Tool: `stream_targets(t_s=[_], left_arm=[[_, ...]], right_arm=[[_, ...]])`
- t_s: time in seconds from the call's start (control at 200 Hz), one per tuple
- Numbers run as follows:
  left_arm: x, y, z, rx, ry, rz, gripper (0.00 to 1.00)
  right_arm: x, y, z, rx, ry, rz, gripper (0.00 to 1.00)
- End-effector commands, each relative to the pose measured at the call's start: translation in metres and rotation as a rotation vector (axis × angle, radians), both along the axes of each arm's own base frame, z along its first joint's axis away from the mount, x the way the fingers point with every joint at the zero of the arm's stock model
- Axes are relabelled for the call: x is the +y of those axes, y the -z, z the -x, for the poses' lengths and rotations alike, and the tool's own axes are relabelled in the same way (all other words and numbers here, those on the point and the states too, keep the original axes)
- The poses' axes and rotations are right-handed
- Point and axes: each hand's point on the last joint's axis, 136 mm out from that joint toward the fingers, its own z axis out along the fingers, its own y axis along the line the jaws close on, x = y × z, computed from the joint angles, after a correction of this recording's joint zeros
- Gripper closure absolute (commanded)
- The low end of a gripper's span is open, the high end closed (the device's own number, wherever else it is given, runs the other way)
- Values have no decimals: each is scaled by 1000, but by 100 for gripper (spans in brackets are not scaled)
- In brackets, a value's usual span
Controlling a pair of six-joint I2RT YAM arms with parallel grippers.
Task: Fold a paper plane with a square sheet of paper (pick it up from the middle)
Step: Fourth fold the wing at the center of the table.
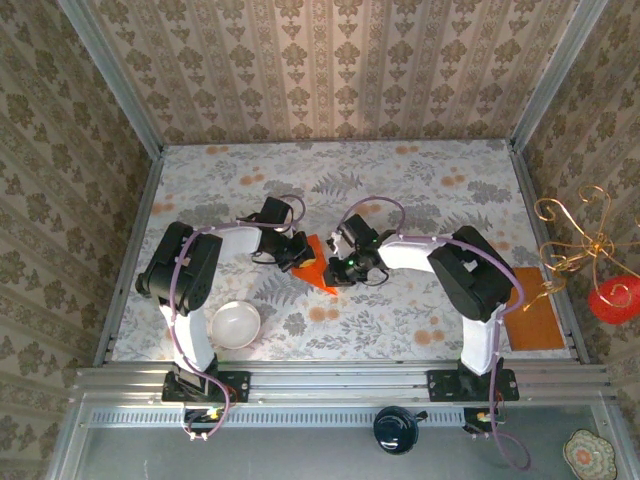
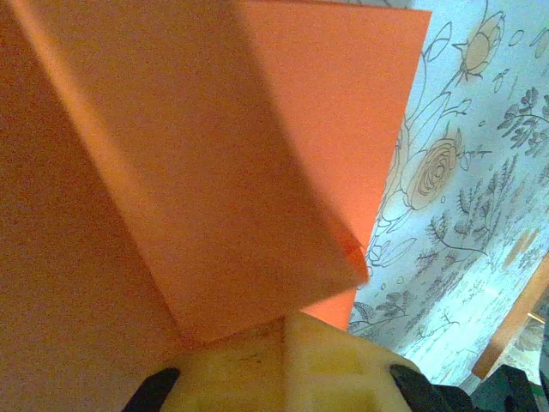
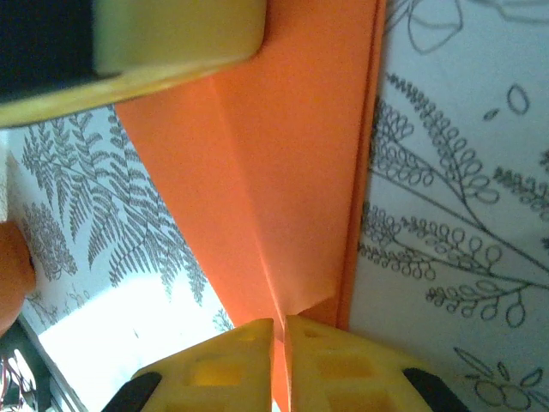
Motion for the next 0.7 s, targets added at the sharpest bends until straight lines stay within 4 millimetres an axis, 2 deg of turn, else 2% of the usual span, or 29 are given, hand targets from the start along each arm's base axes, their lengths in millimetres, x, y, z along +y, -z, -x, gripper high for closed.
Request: stream_targets(t_s=[0.0, 0.385, 0.605, 0.695], left_arm=[[29, 44, 26, 151, -36, -155, 93], [30, 45, 27, 156, -33, -159, 93], [30, 45, 28, 157, -28, -159, 93], [29, 45, 27, 152, -25, -153, 93]], right_arm=[[-17, 8, 34, 103, -38, 50, 85], [-32, 12, 57, 146, -34, 60, 85], [-48, 18, 75, 175, -4, 85, 86], [-51, 14, 72, 144, 16, 90, 87]])
